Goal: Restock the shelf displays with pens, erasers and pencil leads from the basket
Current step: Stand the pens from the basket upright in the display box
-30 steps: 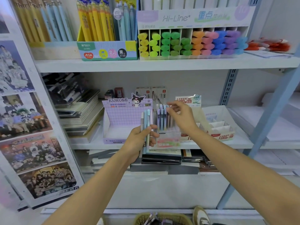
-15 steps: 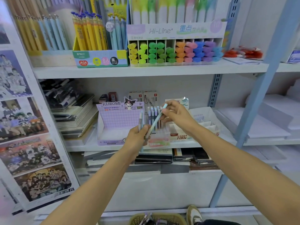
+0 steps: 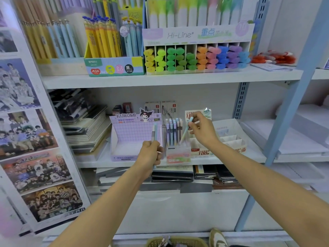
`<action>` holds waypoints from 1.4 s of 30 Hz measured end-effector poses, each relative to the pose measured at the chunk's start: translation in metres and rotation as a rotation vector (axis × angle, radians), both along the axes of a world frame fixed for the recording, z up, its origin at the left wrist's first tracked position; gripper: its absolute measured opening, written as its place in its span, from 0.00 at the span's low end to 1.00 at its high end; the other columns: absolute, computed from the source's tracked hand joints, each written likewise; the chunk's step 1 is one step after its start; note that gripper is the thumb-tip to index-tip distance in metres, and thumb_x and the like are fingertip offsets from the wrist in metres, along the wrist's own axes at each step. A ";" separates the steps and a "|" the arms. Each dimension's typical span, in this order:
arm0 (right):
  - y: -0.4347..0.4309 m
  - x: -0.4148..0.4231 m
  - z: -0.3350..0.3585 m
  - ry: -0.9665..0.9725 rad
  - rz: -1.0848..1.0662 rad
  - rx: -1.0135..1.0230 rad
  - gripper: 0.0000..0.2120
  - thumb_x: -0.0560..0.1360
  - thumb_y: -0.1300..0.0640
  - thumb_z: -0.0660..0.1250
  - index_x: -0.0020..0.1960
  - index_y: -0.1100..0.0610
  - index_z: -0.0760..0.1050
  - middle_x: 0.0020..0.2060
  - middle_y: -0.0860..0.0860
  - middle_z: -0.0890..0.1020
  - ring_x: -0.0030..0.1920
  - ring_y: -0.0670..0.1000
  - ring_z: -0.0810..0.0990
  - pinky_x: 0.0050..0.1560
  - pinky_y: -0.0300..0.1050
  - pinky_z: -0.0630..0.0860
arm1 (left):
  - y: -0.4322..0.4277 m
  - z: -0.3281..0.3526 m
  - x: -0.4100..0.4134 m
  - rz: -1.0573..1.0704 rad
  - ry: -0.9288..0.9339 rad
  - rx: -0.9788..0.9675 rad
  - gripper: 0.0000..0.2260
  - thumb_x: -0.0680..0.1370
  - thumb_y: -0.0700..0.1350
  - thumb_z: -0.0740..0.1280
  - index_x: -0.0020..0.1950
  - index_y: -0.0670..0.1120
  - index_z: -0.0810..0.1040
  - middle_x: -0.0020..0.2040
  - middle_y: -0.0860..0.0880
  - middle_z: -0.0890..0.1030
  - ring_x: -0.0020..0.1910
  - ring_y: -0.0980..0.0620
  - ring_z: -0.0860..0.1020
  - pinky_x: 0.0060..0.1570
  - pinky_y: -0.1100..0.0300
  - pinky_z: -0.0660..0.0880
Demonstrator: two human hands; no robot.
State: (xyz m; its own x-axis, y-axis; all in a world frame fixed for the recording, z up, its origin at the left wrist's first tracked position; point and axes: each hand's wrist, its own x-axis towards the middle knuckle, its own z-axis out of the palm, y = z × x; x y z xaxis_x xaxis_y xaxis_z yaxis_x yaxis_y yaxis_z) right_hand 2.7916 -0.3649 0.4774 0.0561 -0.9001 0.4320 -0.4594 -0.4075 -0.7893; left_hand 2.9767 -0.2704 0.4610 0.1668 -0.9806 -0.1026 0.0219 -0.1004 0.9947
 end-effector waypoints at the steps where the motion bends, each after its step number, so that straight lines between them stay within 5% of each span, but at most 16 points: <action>1: -0.001 0.002 -0.004 0.024 -0.007 -0.005 0.07 0.79 0.64 0.62 0.56 0.56 0.71 0.48 0.51 0.78 0.44 0.53 0.82 0.49 0.52 0.82 | -0.001 -0.001 0.001 0.001 0.003 -0.010 0.04 0.82 0.39 0.56 0.48 0.42 0.66 0.39 0.46 0.72 0.28 0.54 0.65 0.24 0.65 0.62; 7: -0.010 0.011 -0.015 0.136 0.031 0.012 0.09 0.79 0.65 0.62 0.59 0.59 0.72 0.51 0.56 0.80 0.49 0.56 0.81 0.54 0.56 0.79 | -0.004 -0.008 0.009 -0.055 -0.010 -0.076 0.06 0.83 0.42 0.58 0.48 0.42 0.67 0.36 0.48 0.72 0.28 0.56 0.67 0.26 0.64 0.65; 15: -0.028 0.015 -0.014 0.252 0.023 -0.056 0.12 0.78 0.63 0.64 0.60 0.56 0.69 0.45 0.55 0.81 0.45 0.54 0.81 0.48 0.56 0.80 | -0.013 -0.015 0.017 -0.057 0.015 -0.144 0.07 0.82 0.46 0.61 0.53 0.42 0.72 0.32 0.51 0.79 0.28 0.55 0.73 0.29 0.62 0.73; 20: -0.036 0.019 -0.027 0.338 -0.060 -0.225 0.10 0.75 0.61 0.68 0.55 0.54 0.74 0.48 0.47 0.76 0.44 0.48 0.75 0.42 0.45 0.75 | -0.018 -0.020 0.019 -0.045 0.043 -0.138 0.08 0.81 0.45 0.63 0.53 0.41 0.75 0.36 0.48 0.79 0.29 0.53 0.74 0.30 0.61 0.75; 24: -0.037 0.021 -0.031 0.392 -0.081 -0.169 0.11 0.76 0.57 0.68 0.58 0.54 0.76 0.50 0.49 0.72 0.44 0.49 0.74 0.42 0.41 0.69 | -0.020 -0.023 0.020 -0.037 0.067 -0.134 0.08 0.81 0.44 0.65 0.54 0.41 0.78 0.37 0.48 0.79 0.30 0.53 0.75 0.32 0.61 0.77; 28: -0.021 0.026 -0.012 0.046 0.160 -0.010 0.18 0.78 0.54 0.66 0.66 0.55 0.71 0.54 0.48 0.75 0.47 0.44 0.77 0.53 0.42 0.77 | -0.020 -0.023 0.018 -0.058 0.083 -0.132 0.08 0.81 0.43 0.65 0.53 0.40 0.80 0.36 0.48 0.79 0.30 0.53 0.75 0.33 0.62 0.78; 32: -0.002 0.027 0.000 -0.205 0.532 0.203 0.17 0.77 0.57 0.67 0.65 0.58 0.72 0.52 0.54 0.82 0.43 0.50 0.82 0.45 0.41 0.80 | -0.016 -0.021 0.010 -0.101 0.090 -0.143 0.07 0.80 0.43 0.65 0.49 0.42 0.82 0.35 0.49 0.80 0.30 0.55 0.75 0.33 0.63 0.77; 37: 0.004 0.015 0.003 -0.378 0.499 0.217 0.06 0.74 0.66 0.69 0.51 0.62 0.79 0.40 0.53 0.84 0.39 0.50 0.82 0.42 0.40 0.81 | -0.011 -0.014 0.008 -0.088 0.125 -0.127 0.09 0.81 0.44 0.64 0.50 0.42 0.82 0.39 0.47 0.85 0.30 0.53 0.77 0.30 0.63 0.76; 42: 0.009 -0.004 0.007 -0.528 0.401 0.195 0.07 0.72 0.63 0.71 0.49 0.63 0.79 0.39 0.56 0.84 0.39 0.53 0.84 0.42 0.41 0.82 | -0.007 -0.009 0.016 -0.009 0.187 -0.091 0.05 0.77 0.41 0.70 0.50 0.41 0.83 0.37 0.47 0.82 0.24 0.58 0.70 0.18 0.68 0.61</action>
State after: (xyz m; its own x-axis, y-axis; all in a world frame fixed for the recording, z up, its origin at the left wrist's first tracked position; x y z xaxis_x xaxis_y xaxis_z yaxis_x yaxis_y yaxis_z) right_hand 2.7874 -0.3559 0.4845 0.2276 -0.9178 0.3253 0.1630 -0.2934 -0.9420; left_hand 2.9931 -0.2770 0.4521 0.1439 -0.9887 -0.0420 0.2068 -0.0114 0.9783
